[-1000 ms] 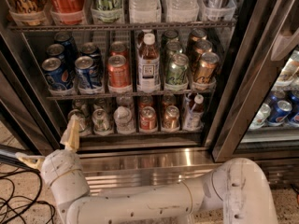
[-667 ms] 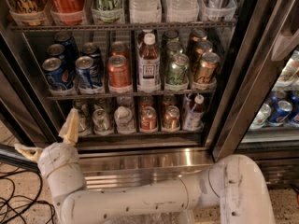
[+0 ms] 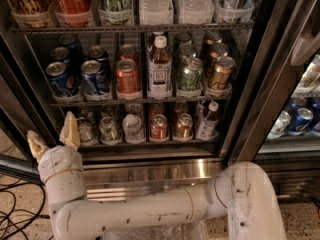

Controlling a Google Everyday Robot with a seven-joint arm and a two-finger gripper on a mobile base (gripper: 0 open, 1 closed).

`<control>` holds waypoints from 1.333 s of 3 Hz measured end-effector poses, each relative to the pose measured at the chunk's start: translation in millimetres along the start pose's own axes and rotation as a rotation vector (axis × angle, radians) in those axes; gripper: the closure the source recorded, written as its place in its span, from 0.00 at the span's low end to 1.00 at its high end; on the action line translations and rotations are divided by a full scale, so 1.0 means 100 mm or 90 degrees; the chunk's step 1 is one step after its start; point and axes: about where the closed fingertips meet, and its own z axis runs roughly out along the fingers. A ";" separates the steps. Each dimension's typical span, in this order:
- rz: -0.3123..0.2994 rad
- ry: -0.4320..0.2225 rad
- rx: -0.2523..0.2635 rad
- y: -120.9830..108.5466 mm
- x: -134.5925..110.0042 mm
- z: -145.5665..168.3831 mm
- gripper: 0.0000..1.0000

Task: Pick pepsi can from middle shelf of fridge

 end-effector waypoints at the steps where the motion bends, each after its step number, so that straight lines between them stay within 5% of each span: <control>1: 0.008 0.008 0.031 -0.07 0.00 0.04 0.29; 4: 0.028 -0.004 0.099 -0.13 -0.16 0.33 0.34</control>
Offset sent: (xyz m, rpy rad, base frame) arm 0.0184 -0.0016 0.0172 0.0849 -0.0195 -0.1287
